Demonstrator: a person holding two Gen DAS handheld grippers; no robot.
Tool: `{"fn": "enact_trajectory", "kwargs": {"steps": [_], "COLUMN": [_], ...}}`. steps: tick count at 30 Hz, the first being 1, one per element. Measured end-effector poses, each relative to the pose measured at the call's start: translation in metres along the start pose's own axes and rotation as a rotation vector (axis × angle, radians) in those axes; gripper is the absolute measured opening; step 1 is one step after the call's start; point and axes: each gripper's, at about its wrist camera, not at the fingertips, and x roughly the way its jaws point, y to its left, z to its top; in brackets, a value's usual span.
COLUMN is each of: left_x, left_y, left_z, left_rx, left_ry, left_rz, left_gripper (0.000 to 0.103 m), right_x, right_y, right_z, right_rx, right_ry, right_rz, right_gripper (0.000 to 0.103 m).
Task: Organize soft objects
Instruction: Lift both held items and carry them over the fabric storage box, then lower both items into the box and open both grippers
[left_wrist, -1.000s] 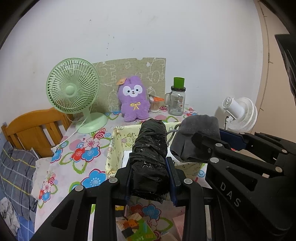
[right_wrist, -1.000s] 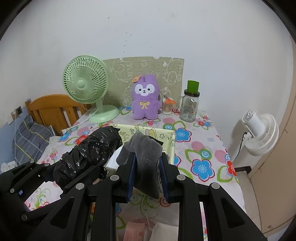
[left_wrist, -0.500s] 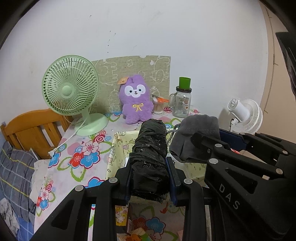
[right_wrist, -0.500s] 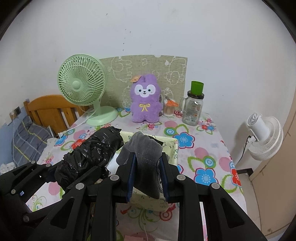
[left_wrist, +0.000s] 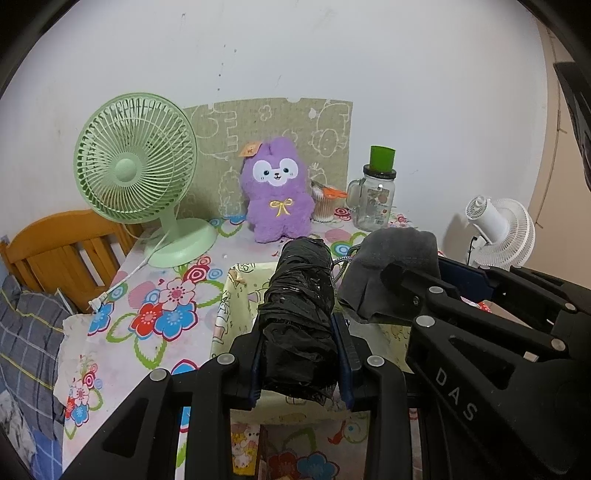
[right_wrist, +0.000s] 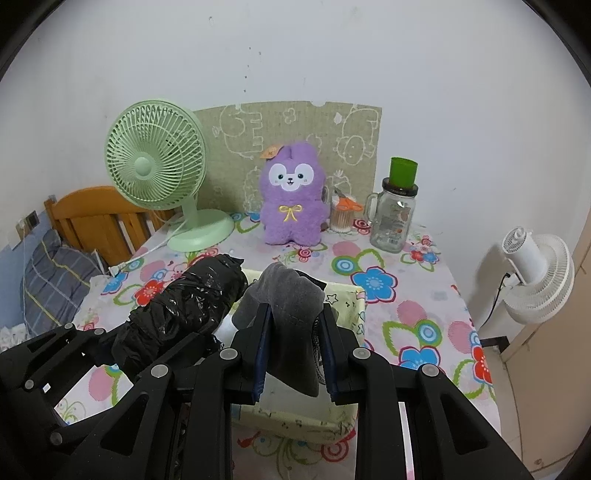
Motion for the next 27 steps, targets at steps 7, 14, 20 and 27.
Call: {"fn": "enact_trajectory", "kwargs": {"steps": [7, 14, 20, 27], "left_x": [0.028, 0.048, 0.061, 0.070], "left_y": [0.006, 0.011, 0.018, 0.023], "left_z": [0.001, -0.002, -0.004, -0.007], "left_rx": [-0.036, -0.061, -0.086, -0.090], "left_ry": [0.041, 0.081, 0.115, 0.148], "left_rz": [-0.001, 0.008, 0.019, 0.032], "left_gripper": [0.032, 0.035, 0.037, 0.059], "right_x": [0.028, 0.054, 0.069, 0.087], "right_y": [-0.001, -0.003, -0.004, -0.004], "right_z": [0.004, 0.004, 0.002, -0.002], "right_rx": [-0.003, 0.003, 0.008, 0.027], "right_ry": [0.038, 0.078, 0.103, 0.143], "right_rz": [-0.002, -0.005, 0.000, 0.013], "right_gripper": [0.028, 0.028, 0.028, 0.028]}}
